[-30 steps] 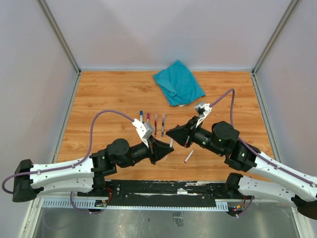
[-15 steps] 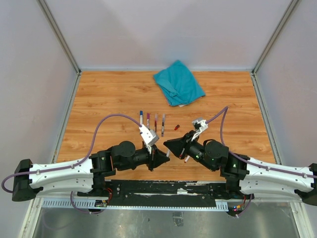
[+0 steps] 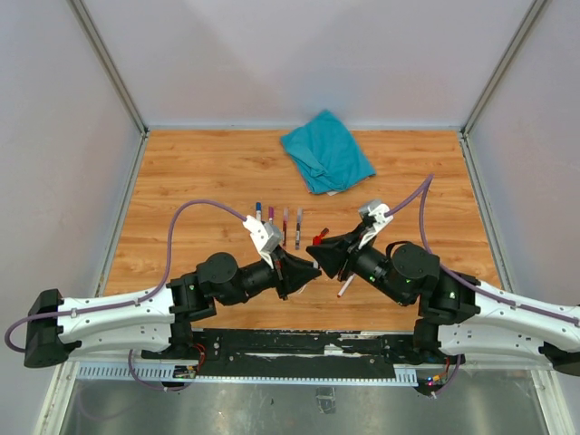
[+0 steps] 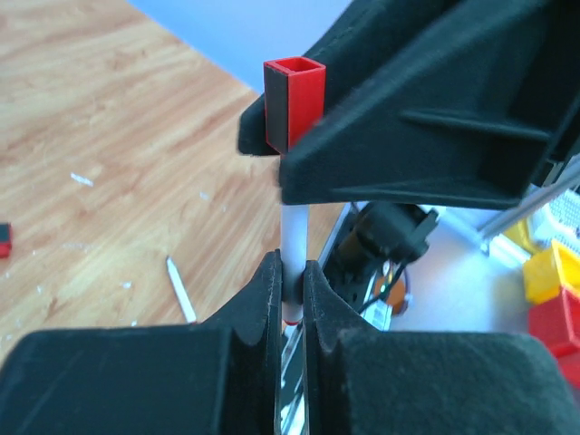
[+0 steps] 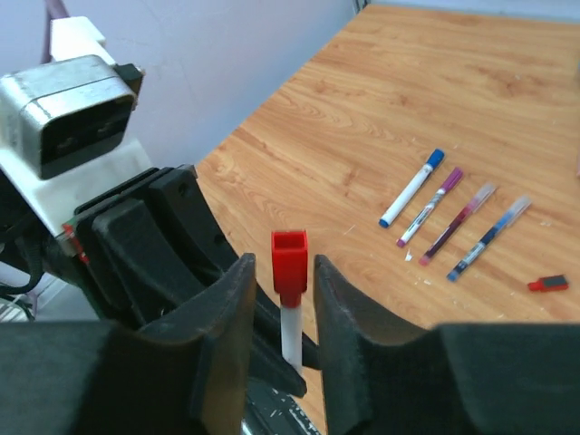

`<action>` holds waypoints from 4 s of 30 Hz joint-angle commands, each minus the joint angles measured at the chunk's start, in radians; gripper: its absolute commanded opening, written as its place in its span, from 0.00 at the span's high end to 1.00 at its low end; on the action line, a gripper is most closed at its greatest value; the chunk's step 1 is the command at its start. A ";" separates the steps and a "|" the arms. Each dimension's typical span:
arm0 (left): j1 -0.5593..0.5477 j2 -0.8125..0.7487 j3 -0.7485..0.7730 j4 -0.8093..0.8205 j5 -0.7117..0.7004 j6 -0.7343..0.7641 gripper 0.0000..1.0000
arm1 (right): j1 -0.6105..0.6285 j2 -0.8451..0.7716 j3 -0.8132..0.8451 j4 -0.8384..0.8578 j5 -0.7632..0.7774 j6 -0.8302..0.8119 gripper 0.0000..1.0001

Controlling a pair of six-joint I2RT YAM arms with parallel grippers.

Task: Insert the pens into the pen caps
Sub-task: Press the pen cap onto the pen, then place the pen at the center of the board.

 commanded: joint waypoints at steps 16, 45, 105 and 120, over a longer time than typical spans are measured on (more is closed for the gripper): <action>0.018 0.044 -0.023 -0.164 -0.298 -0.203 0.99 | -0.046 -0.129 0.113 -0.459 0.259 -0.214 0.25; 0.227 0.522 0.306 -0.431 -0.272 -0.248 0.99 | -0.788 0.068 -0.025 -0.667 -0.312 0.136 0.01; 0.380 1.093 0.713 -0.587 -0.150 -0.254 0.85 | -0.788 -0.189 -0.166 -0.704 -0.301 0.107 0.00; 0.380 1.021 0.598 -0.535 -0.185 -0.378 0.82 | -0.787 -0.181 -0.170 -0.701 -0.302 0.113 0.00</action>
